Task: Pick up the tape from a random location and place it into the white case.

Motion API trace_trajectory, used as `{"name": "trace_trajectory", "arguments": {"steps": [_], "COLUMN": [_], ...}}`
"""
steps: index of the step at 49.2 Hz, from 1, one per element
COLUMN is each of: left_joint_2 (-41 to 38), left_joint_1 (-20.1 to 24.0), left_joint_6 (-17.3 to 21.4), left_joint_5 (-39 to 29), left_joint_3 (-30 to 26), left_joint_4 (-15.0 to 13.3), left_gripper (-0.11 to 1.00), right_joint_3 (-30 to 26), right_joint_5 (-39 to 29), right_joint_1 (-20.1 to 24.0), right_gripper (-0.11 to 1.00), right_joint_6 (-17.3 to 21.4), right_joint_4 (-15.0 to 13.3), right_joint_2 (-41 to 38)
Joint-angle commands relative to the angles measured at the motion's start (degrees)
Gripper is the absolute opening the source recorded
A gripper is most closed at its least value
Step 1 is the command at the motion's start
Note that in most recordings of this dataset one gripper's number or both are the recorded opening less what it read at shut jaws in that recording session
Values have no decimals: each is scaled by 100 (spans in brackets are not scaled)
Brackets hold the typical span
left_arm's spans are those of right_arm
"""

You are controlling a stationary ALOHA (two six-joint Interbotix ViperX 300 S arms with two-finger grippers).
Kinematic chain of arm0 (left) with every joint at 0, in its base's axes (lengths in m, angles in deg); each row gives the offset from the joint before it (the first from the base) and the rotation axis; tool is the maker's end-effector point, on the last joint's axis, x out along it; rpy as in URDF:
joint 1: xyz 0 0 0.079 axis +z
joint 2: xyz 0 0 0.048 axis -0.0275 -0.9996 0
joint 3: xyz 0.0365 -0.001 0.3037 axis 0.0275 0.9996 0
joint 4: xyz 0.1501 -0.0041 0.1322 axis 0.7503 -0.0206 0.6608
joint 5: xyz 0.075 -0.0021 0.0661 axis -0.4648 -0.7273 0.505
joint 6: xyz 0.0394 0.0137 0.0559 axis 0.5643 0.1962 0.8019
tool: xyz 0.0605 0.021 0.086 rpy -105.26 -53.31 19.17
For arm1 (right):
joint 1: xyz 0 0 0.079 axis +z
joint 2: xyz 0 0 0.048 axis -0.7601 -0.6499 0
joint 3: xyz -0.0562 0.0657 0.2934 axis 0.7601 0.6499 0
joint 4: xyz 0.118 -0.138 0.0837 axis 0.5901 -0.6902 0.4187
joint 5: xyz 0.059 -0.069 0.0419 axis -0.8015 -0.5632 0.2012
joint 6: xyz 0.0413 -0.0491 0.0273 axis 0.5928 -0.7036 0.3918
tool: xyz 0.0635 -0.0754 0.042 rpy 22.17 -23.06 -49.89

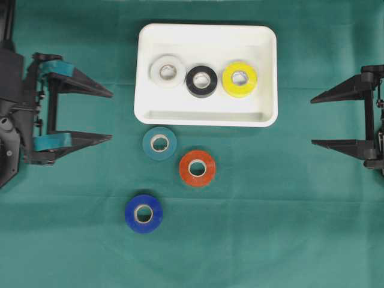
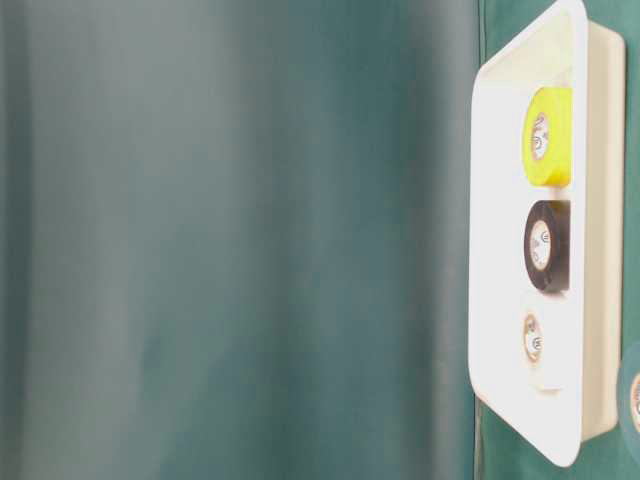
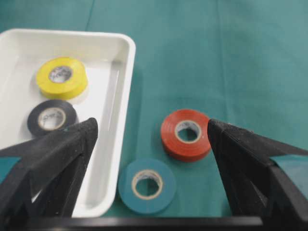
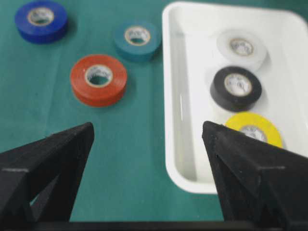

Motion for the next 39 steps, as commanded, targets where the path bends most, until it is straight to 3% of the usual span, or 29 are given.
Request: {"name": "trace_trajectory", "arguments": {"steps": [1,25,39], "left_joint_2": [176,896,940], "left_joint_1": [18,18,18], "left_joint_6": [0,62,167], "left_joint_5": [53,791,940], "left_joint_3": [53,967,1011], "left_joint_4": [-9,-9,-9], "left_gripper": [96,96,96], "right_joint_3": [-167,-176,-176], "right_joint_5": [123,352,396], "right_joint_1": [9,9,9], "right_gripper": [86,86,86], "right_joint_6": [-9,-18,-26], "right_joint_4": [-26,-26,-26], "right_joint_2": [-9,9,9]}}
